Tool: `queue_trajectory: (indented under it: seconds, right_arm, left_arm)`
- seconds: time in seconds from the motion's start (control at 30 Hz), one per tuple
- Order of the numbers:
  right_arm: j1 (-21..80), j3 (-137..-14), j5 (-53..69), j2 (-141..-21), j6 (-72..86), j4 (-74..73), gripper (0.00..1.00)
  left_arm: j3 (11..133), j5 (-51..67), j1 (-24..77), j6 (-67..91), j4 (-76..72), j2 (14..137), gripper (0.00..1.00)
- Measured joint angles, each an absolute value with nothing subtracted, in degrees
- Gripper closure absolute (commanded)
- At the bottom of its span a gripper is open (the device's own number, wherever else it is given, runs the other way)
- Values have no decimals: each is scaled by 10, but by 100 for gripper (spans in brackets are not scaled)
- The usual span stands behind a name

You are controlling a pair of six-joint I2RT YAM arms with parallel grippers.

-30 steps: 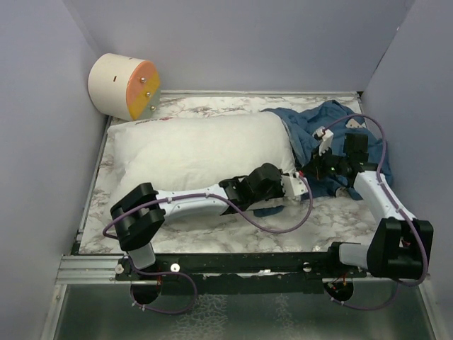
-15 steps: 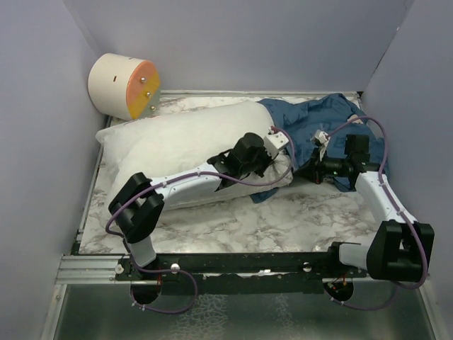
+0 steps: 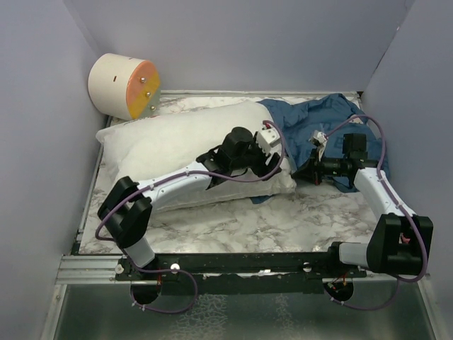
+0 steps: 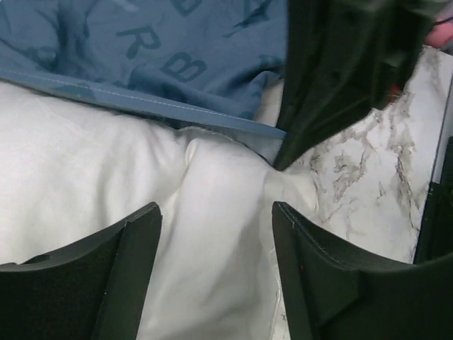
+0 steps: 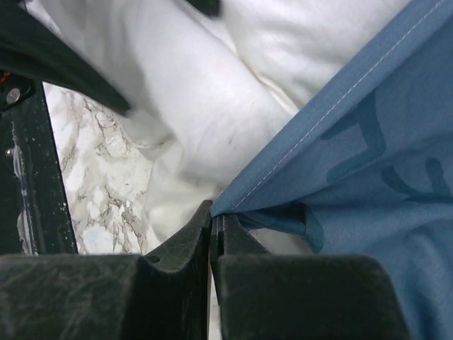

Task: Put the pillow into the pillowcase
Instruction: Stuff the pillow into the pillowcase.

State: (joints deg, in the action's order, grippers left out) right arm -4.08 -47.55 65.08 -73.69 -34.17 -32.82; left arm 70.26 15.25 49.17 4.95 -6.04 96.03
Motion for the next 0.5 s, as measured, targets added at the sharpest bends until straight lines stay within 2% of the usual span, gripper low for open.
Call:
queue_trajectory:
  seconds: [0.13,0.27,0.5]
  right_arm:
    - [-41,-475,640,-749,-327,-326,99]
    - [-41,-475,636,-751,-320,-325,99]
    - [-41,-475,635,-752,-317,-325,99]
  left_arm:
    - [654,209,488,-14,-78,888,23]
    - [604,250,492,-104,-101,824,22]
    - [506,222,572,-302,-141,802,18]
